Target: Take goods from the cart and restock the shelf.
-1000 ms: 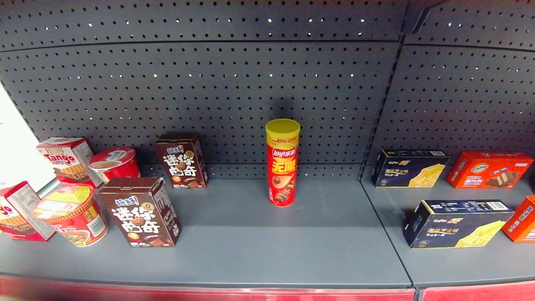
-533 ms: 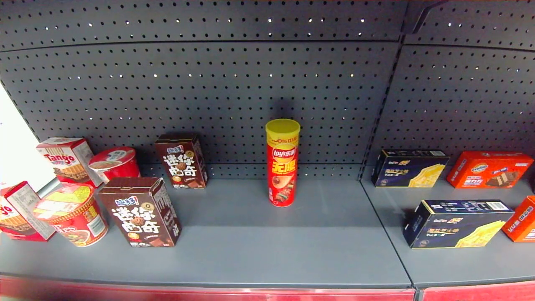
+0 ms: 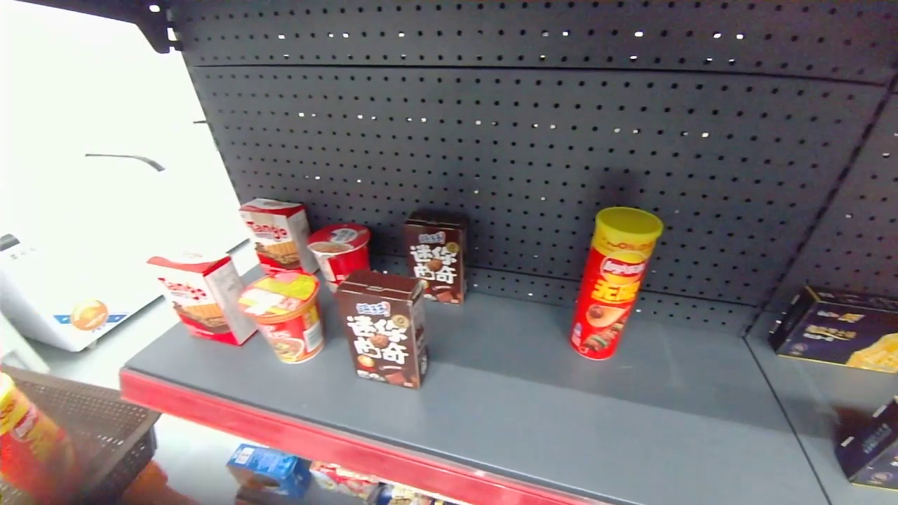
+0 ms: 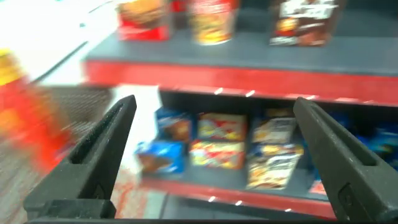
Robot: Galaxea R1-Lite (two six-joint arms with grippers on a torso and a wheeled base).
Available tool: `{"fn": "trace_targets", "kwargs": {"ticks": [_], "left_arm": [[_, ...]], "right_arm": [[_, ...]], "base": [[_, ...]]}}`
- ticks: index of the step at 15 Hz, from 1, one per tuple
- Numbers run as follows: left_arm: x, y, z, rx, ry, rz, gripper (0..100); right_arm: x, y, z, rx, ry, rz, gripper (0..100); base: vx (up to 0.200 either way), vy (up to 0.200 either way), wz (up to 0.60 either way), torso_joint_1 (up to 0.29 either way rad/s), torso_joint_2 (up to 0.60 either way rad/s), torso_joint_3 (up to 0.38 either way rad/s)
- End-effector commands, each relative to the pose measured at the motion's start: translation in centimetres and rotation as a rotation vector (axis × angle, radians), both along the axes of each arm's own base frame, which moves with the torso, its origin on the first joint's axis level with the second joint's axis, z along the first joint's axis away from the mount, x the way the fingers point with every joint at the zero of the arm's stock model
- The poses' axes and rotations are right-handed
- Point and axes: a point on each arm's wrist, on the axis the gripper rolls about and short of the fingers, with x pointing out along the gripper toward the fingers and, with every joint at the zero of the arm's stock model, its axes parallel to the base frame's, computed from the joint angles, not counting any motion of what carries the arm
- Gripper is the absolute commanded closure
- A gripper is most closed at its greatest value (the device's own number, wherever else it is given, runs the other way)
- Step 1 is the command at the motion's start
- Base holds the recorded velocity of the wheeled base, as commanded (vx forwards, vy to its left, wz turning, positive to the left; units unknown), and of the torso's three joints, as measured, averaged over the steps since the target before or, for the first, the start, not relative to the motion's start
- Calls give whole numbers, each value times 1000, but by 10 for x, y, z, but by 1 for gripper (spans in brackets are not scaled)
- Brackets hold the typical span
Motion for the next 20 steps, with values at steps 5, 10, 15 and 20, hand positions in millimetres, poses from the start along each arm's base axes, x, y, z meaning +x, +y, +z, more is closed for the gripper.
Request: {"fn": "trace_targets", "kwargs": {"ticks": [5,10,15,20], "left_arm": [[0,0,0,-1,1,-1,0],[0,0,0,-1,1,1,0],[0,0,0,0,1,2,0],[-1,0,6,-1,-22,2,0]], "right_arm": [[0,0,0,0,-1,1,0],[0,0,0,0,-1,1,0],[0,0,0,0,-1,1,0],[0,0,0,2,-1,1,0]], "base": [[0,0,600,0,4,0],[0,0,600,1,0,2],[0,0,360,0,0,0],[0,0,0,0,0,0]]}}
